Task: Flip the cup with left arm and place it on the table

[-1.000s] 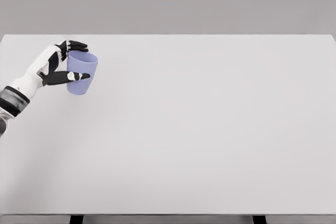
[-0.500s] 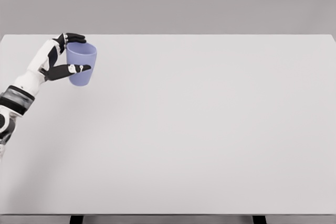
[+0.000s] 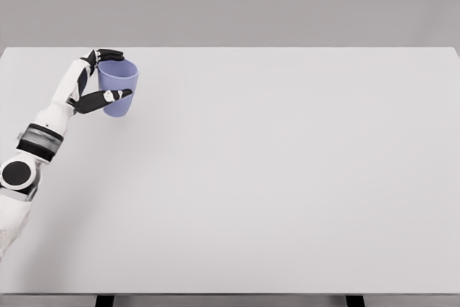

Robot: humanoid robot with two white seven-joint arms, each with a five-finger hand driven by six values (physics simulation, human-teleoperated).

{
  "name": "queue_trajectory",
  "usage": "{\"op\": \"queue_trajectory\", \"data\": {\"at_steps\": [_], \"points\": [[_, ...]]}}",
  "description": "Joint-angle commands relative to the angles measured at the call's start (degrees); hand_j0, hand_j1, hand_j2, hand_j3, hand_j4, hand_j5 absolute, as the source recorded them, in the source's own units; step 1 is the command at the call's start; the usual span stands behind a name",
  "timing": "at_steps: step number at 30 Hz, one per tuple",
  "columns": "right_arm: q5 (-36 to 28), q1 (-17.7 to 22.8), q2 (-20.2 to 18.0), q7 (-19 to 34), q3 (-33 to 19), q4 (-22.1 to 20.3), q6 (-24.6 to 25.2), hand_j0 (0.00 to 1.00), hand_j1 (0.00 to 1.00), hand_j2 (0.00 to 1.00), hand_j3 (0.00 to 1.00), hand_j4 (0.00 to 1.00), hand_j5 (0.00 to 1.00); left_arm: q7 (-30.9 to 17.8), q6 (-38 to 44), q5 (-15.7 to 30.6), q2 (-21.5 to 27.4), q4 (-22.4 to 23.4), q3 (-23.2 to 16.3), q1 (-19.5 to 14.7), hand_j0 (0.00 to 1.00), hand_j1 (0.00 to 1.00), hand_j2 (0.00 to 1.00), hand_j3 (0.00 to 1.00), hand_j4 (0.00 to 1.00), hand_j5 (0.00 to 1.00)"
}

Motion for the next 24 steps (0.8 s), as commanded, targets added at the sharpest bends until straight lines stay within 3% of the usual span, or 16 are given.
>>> {"op": "queue_trajectory", "data": {"at_steps": [1, 10, 14, 23, 24], "points": [[0.00, 0.00, 0.00, 0.01, 0.00, 0.00, 0.00, 1.00, 1.00, 1.00, 1.00, 1.00, 1.00, 0.09, -1.59, -1.75, -1.60, 1.47, 1.47, 0.00, 0.65, 0.65, 0.65, 0.65, 0.65, 0.65], [0.00, 0.00, 0.00, 0.01, 0.00, 0.00, 0.00, 1.00, 1.00, 1.00, 1.00, 1.00, 1.00, 0.09, -8.09, -2.19, -5.38, 4.99, 4.20, 0.18, 0.65, 0.65, 0.65, 0.65, 0.65, 0.65], [0.00, 0.00, 0.00, 0.01, 0.00, 0.00, 0.00, 1.00, 1.00, 1.00, 1.00, 1.00, 1.00, 0.09, -12.13, -7.55, -8.45, 8.06, 7.10, 0.18, 0.65, 0.65, 0.65, 0.65, 0.65, 0.65], [0.00, 0.00, 0.00, 0.01, 0.00, 0.00, 0.00, 1.00, 1.00, 1.00, 1.00, 1.00, 1.00, 0.09, -13.12, -10.80, -9.60, 8.50, 7.98, 0.26, 0.65, 0.65, 0.65, 0.65, 0.65, 0.65], [0.00, 0.00, 0.00, 0.01, 0.00, 0.00, 0.00, 1.00, 1.00, 1.00, 1.00, 1.00, 1.00, 0.09, -13.12, -10.80, -9.77, 10.69, 7.98, 0.18, 0.65, 0.65, 0.65, 0.65, 0.65, 0.65]]}}
